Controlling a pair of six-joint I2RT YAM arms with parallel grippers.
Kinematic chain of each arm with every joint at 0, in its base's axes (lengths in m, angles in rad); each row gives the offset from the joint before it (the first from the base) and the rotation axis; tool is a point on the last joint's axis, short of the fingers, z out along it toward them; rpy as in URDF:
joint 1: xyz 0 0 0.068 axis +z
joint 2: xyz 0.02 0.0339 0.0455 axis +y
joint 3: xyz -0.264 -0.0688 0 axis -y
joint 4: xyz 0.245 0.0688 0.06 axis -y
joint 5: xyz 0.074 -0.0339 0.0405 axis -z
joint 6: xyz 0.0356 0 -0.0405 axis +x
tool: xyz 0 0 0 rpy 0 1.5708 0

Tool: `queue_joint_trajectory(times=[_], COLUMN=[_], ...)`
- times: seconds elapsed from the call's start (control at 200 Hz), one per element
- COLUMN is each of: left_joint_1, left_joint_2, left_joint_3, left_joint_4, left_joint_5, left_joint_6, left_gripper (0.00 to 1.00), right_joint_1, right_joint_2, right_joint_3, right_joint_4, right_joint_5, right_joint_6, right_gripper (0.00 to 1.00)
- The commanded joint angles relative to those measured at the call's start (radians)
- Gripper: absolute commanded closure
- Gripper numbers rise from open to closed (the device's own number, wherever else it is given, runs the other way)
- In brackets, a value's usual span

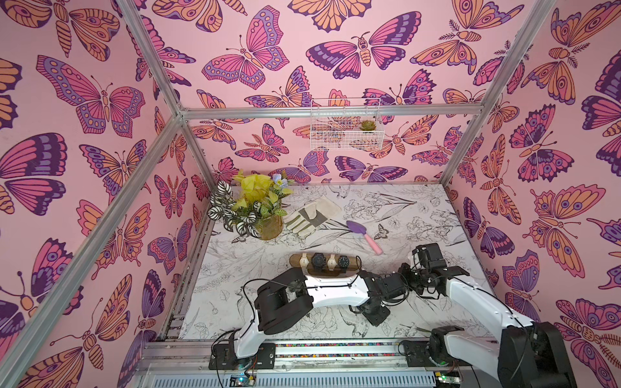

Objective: Place watch on stand
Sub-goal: Pick up the watch at the center of the board.

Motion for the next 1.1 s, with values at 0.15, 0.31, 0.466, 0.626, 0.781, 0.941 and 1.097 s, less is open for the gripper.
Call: queue_joint_trajectory(times=[0.15, 0.31, 0.466, 0.626, 0.781, 0.941, 1.097], left_joint_1=[0.013, 0.015, 0.03, 0.075, 0.12, 0.17, 0.281], left_joint_2=[0.039, 0.015, -0.044, -0.151, -0.293, -0.464, -0.647], left_joint_3=[0.032, 0.03, 0.025, 0.002, -0.031, -0.084, -0.182], left_joint_4=[0.013, 0.014, 0.015, 0.026, 0.051, 0.071, 0.102], left_joint_5=[0.005, -0.011, -0.015, 0.023, 0.059, 0.064, 0.083], left_joint_6=[0.021, 0.021, 0.028, 0.022, 0.013, -0.003, -0.058], left_gripper=[0.74, 0.88, 0.91, 0.91, 0.91, 0.9, 0.9], right_joint_1=[0.007, 0.005, 0.002, -0.002, -0.002, 0.017, 0.108], right_joint_2=[-0.005, -0.007, -0.005, -0.009, -0.002, 0.019, 0.017], right_joint_3=[0.004, 0.012, 0.028, 0.047, 0.055, 0.072, 0.15], right_joint_4=[-0.021, -0.029, -0.043, -0.057, -0.013, 0.045, -0.029], right_joint_5=[-0.044, -0.047, -0.051, -0.057, -0.119, -0.17, -0.077], right_joint_6=[-0.018, -0.02, -0.027, -0.035, -0.043, -0.024, -0.072], right_gripper=[0.93, 0.92, 0.92, 0.93, 0.93, 0.93, 0.93])
